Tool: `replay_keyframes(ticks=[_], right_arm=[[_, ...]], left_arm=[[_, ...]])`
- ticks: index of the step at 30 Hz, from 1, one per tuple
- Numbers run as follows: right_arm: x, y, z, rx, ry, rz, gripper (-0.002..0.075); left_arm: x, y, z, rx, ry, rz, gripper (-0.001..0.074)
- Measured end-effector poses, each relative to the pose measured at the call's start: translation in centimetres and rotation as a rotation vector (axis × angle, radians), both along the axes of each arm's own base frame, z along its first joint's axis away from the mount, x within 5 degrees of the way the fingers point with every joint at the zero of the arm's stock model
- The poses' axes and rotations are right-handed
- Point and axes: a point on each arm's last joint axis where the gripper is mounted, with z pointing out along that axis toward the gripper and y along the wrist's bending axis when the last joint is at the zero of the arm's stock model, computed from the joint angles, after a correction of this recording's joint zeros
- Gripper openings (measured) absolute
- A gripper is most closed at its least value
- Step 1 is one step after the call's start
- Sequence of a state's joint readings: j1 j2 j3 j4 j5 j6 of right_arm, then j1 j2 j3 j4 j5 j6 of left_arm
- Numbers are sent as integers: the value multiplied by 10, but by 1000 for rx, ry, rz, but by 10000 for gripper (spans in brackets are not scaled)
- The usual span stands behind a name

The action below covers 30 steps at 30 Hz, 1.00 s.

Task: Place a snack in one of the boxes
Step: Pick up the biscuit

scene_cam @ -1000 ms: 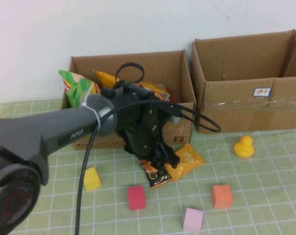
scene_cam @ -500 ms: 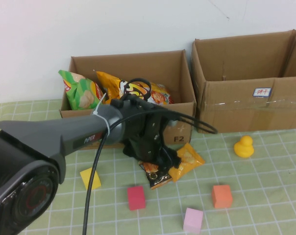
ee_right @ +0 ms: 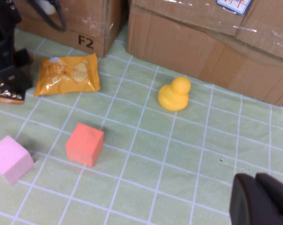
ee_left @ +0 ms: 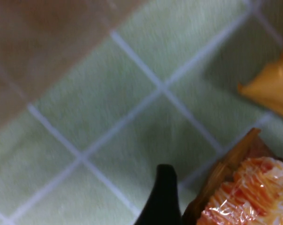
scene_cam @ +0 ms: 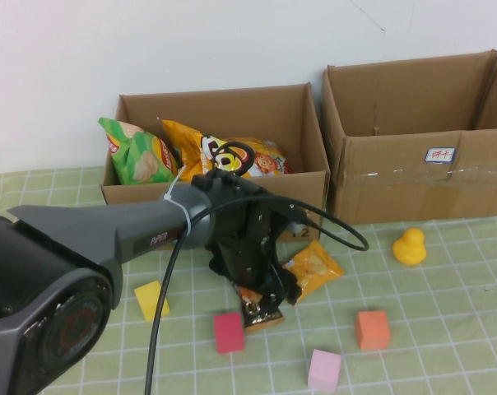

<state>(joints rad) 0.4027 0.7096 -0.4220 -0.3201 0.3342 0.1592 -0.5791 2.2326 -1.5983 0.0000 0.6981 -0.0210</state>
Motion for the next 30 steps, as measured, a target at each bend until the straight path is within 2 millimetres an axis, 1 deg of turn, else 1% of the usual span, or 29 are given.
replay_keyframes(ticks=[6, 9, 15, 25, 30], right_arm=[[0, 0, 0, 0, 0, 0, -2], [0, 0, 0, 0, 0, 0, -2], [0, 0, 0, 4, 1, -1, -2], [0, 0, 0, 9, 3, -3, -2], [0, 0, 0, 9, 3, -3, -2]], left_arm=[[-6, 4, -1, 48, 79, -4, 503], [-9, 5, -1, 56, 108, 1, 489], [-12, 3, 2, 31, 137, 20, 477], [-13, 2, 18, -2, 118, 33, 470], [-15, 4, 18, 3, 153, 110, 469]])
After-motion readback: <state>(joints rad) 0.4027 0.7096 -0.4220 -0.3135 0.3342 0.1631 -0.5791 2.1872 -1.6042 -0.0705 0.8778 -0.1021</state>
